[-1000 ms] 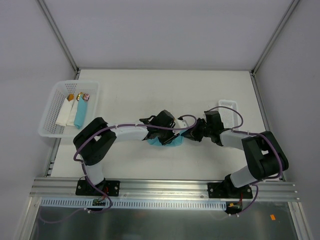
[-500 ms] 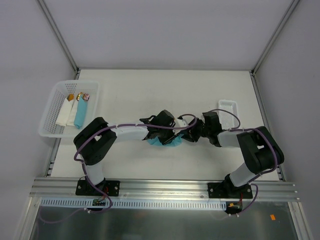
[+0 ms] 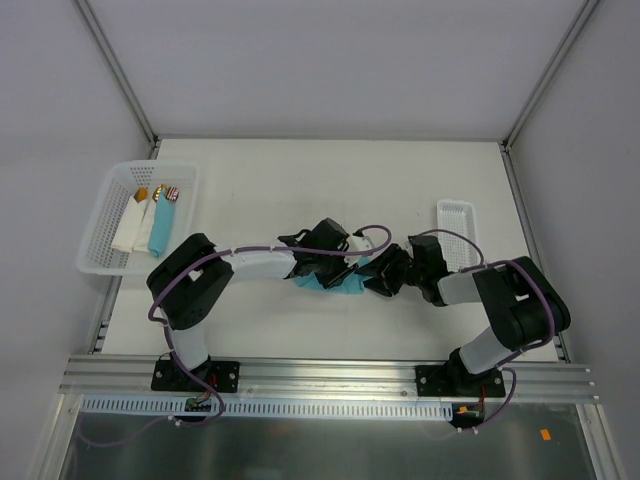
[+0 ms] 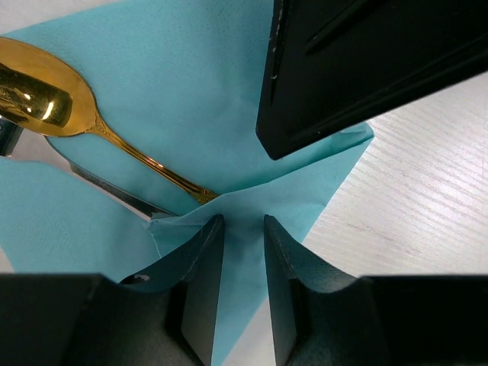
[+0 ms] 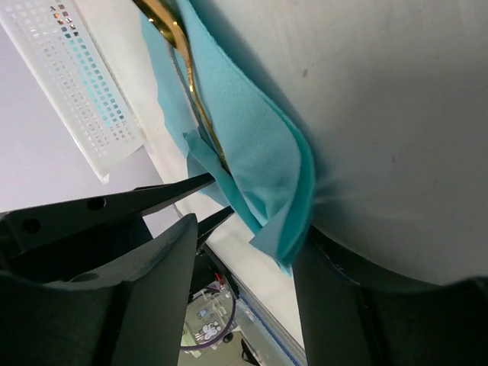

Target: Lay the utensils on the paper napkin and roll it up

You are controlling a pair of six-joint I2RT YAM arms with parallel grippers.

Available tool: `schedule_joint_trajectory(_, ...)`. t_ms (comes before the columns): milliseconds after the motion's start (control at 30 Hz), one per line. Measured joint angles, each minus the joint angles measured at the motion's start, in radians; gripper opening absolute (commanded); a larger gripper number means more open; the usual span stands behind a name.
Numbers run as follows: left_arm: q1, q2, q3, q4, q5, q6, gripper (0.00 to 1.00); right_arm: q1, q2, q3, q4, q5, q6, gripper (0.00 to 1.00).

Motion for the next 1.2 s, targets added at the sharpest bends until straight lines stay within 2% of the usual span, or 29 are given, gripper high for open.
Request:
schedule_joint_trajectory(300, 0.000, 0.000, 0.000, 0.000, 0.000, 0.000, 0.28, -0.001, -0.074, -0.053, 0.025, 0.033, -0.018, 0.65)
schedule_joint_trajectory(433, 0.000, 0.004, 0.005, -0.002, 0.000, 0.000, 0.28, -0.002, -0.153, -0.064, -0.061, 0.080, -0.055, 0.68)
schedule_joint_trajectory(633, 0.000, 0.011, 0.016, -0.007, 0.001, -0.005, 0.28, 0.006, -0.204, -0.060, -0.141, 0.114, -0.103, 0.67)
schedule_joint_trajectory(867, 0.003, 0.027, 0.035, -0.009, 0.004, -0.012, 0.28, 0.054, -0.138, -0.036, -0.085, 0.124, -0.100, 0.62)
schedule_joint_trajectory(1033, 0.013, 0.036, 0.046, -0.016, 0.017, -0.023, 0.28, 0.080, -0.081, -0.030, -0.018, 0.130, -0.082, 0.50)
schedule_joint_trajectory(1200, 0.019, 0.043, 0.056, -0.018, 0.022, -0.036, 0.27, 0.085, -0.078, -0.040, -0.020, 0.164, -0.074, 0.36)
